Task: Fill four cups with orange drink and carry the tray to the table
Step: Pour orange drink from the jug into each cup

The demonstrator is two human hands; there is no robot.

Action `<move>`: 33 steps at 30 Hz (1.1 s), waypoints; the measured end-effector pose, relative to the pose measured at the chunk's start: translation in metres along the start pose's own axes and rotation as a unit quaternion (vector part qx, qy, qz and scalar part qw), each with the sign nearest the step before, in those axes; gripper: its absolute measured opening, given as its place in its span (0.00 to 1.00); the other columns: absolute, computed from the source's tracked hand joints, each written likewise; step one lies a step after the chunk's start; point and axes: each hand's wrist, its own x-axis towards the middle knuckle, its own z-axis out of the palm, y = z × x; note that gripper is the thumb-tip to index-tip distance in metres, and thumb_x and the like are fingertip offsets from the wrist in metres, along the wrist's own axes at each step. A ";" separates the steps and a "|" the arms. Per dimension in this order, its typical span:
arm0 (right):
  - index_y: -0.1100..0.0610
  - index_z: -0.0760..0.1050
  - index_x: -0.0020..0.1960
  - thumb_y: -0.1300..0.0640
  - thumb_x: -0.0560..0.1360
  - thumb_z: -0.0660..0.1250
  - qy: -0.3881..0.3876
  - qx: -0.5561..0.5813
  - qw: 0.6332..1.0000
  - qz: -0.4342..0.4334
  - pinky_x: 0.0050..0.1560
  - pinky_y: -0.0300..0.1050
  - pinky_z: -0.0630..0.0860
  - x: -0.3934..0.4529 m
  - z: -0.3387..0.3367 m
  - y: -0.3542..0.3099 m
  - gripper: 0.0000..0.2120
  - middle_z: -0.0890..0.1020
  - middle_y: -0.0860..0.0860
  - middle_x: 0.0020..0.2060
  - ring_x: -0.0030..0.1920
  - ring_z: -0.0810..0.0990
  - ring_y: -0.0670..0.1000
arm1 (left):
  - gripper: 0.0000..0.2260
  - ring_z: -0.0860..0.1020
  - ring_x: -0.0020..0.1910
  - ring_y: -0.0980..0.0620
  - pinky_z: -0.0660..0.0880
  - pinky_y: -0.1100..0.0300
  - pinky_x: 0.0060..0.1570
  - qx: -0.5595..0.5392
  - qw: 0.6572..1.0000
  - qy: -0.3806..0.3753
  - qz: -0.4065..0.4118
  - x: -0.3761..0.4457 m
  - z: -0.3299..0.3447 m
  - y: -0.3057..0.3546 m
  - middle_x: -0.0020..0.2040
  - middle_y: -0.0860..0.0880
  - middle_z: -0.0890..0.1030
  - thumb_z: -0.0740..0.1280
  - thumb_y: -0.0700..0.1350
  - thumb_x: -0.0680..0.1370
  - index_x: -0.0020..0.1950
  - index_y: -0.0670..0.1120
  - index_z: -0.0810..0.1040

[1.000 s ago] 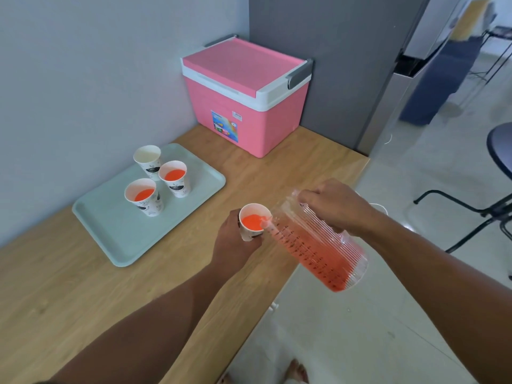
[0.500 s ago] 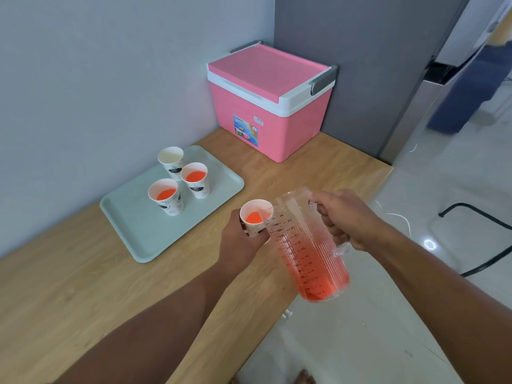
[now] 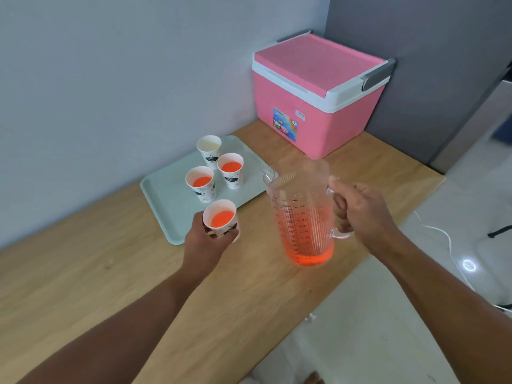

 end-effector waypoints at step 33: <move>0.49 0.69 0.24 0.61 0.86 0.60 0.028 0.033 0.998 -0.044 0.25 0.39 0.60 0.032 0.039 0.033 0.31 0.60 0.48 0.22 0.21 0.57 0.47 | 0.33 0.81 0.50 0.50 0.72 0.59 0.46 0.102 0.994 0.024 -0.026 0.212 -0.063 -0.041 0.54 0.52 0.83 0.80 0.61 0.64 0.62 0.48 0.75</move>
